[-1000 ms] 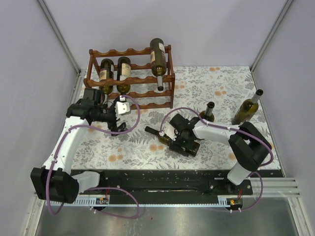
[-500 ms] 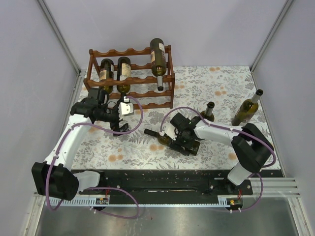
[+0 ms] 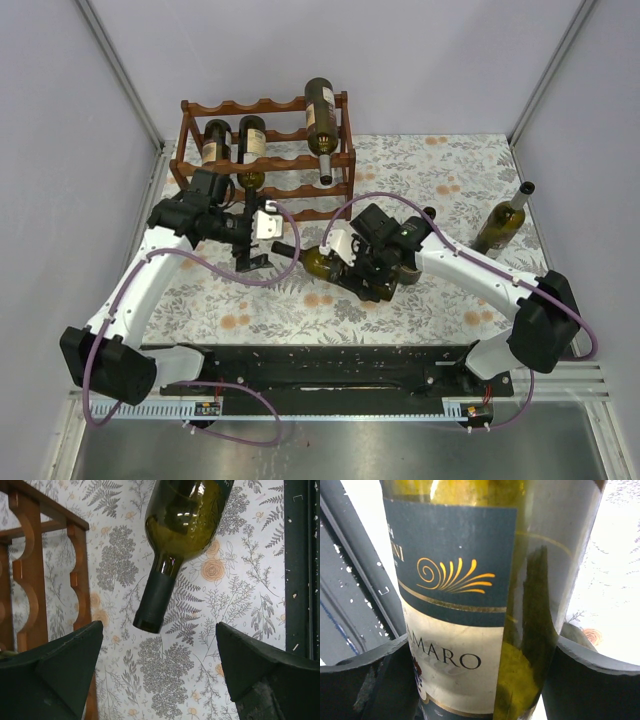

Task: Put the wine bottle on the wine rack
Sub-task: Pick up the wine bottle from the center of the board.

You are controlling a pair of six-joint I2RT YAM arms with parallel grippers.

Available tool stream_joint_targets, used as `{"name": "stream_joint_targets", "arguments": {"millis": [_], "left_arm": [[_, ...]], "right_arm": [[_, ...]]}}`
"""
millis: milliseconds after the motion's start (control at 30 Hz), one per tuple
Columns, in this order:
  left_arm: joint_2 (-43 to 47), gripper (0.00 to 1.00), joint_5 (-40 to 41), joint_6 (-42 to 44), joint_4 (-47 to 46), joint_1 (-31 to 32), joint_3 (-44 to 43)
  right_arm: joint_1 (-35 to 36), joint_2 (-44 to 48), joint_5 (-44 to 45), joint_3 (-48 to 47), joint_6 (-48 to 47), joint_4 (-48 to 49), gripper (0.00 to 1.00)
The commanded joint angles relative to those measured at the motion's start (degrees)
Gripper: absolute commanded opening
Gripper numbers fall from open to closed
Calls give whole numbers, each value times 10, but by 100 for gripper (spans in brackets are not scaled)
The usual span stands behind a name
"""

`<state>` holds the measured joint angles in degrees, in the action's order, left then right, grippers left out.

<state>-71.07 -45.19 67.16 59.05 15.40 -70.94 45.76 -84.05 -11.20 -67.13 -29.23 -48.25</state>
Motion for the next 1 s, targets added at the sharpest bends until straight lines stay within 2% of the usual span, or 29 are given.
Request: {"name": "stream_joint_targets", "arguments": {"millis": [0,267,667,967], "left_arm": [[-4,99,26,42,4,37,-28],[-21,99,89,54,-7,84,-32],[-61,99,43,34,-28,111,-2],[-100,88,13,25,-28,115,-3]], "right_arm": [[4,20,-55,-44,-14,-25,0],[4,28,-82,-56,-4,-31,0],[3,54,-87,-54,10,-27,0],[3,69,-90,-47,13,-17,0]]}}
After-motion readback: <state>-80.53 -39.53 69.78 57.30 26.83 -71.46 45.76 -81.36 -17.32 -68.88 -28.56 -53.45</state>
